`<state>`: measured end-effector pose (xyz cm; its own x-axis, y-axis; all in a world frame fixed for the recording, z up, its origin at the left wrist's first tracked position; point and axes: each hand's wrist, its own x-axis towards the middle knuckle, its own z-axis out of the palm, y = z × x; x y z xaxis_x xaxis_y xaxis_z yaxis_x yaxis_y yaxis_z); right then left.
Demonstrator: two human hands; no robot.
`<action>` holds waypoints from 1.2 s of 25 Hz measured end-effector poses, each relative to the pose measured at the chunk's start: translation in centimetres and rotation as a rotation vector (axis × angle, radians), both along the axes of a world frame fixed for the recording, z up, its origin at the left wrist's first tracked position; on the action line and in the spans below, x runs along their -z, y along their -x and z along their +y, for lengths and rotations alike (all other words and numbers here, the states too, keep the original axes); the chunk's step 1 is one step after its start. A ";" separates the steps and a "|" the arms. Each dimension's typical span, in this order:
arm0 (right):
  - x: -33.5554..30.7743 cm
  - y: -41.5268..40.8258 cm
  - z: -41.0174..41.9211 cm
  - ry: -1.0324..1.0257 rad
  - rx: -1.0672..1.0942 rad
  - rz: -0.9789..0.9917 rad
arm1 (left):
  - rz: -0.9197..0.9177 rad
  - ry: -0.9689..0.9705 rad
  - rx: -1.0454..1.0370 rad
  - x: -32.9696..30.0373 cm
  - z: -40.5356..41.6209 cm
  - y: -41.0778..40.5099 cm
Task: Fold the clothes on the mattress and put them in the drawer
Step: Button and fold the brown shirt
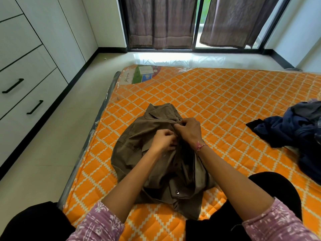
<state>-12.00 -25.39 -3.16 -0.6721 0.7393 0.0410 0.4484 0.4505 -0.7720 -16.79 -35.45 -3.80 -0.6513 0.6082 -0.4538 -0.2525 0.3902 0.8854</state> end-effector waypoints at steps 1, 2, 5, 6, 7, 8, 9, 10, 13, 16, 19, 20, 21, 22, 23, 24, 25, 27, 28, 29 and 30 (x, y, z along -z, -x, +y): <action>-0.3 0.5 0.4 0.040 0.009 0.017 | 0.060 0.068 0.080 0.4 0.1 -0.3; -0.7 1.0 0.8 0.094 0.021 0.038 | 0.139 0.138 0.146 0.8 0.2 -0.6; -1.4 2.8 2.2 0.343 0.092 0.131 | 0.478 0.463 0.292 1.9 0.8 -1.4; -1.4 3.3 2.6 0.431 0.118 0.170 | 0.612 0.610 0.311 2.2 1.1 -1.7; -1.4 3.8 3.0 0.493 0.145 0.194 | 0.721 0.727 0.311 2.6 1.2 -2.0; -1.6 4.1 3.6 0.517 0.166 0.207 | 0.796 0.804 0.301 3.0 1.0 -2.2; -1.7 4.3 4.3 0.501 0.188 0.205 | 0.838 0.843 0.303 3.5 0.6 -2.2; -1.9 4.3 5.0 0.460 0.212 0.204 | 0.851 0.862 0.321 4.1 -0.3 -1.8; -2.2 3.7 7.3 0.408 0.215 0.232 | 0.838 0.799 0.320 5.2 -4.1 1.4; -2.1 2.8 8.3 0.258 0.153 0.174 | 0.965 0.764 0.311 3.3 -6.5 6.1; -1.9 2.2 8.4 0.147 0.168 0.169 | 1.050 1.048 0.407 0.4 -7.7 9.5; -1.7 2.1 8.3 0.160 0.178 0.184 | 1.025 1.183 0.490 -0.5 -8.0 10.0; -1.3 2.2 8.1 0.192 0.189 0.197 | 0.985 1.275 0.574 -1.2 -8.2 10.1; -1.0 2.4 7.7 0.241 0.196 0.208 | 0.958 1.272 0.631 -1.8 -8.0 9.7; -0.7 2.6 7.3 0.306 0.195 0.221 | 0.956 1.151 0.648 -2.1 -7.2 8.9; -0.5 2.8 7.0 0.391 0.183 0.243 | 0.983 0.953 0.615 -2.2 -5.9 7.6; -0.3 3.0 6.6 0.480 0.159 0.266 | 1.033 0.732 0.542 -2.1 -4.3 5.7; -0.8 2.7 6.1 0.613 0.104 0.296 | 1.110 0.366 0.313 -1.9 -0.9 1.6; -1.4 2.4 6.0 0.665 0.072 0.297 | 1.079 0.246 0.200 -1.7 0.7 0.4; -1.9 2.0 5.8 0.717 0.032 0.294 | 0.992 0.171 0.125 -1.4 2.0 0.1; -2.3 1.6 5.9 0.772 -0.008 0.292 | 0.897 0.131 0.096 -1.3 3.0 0.2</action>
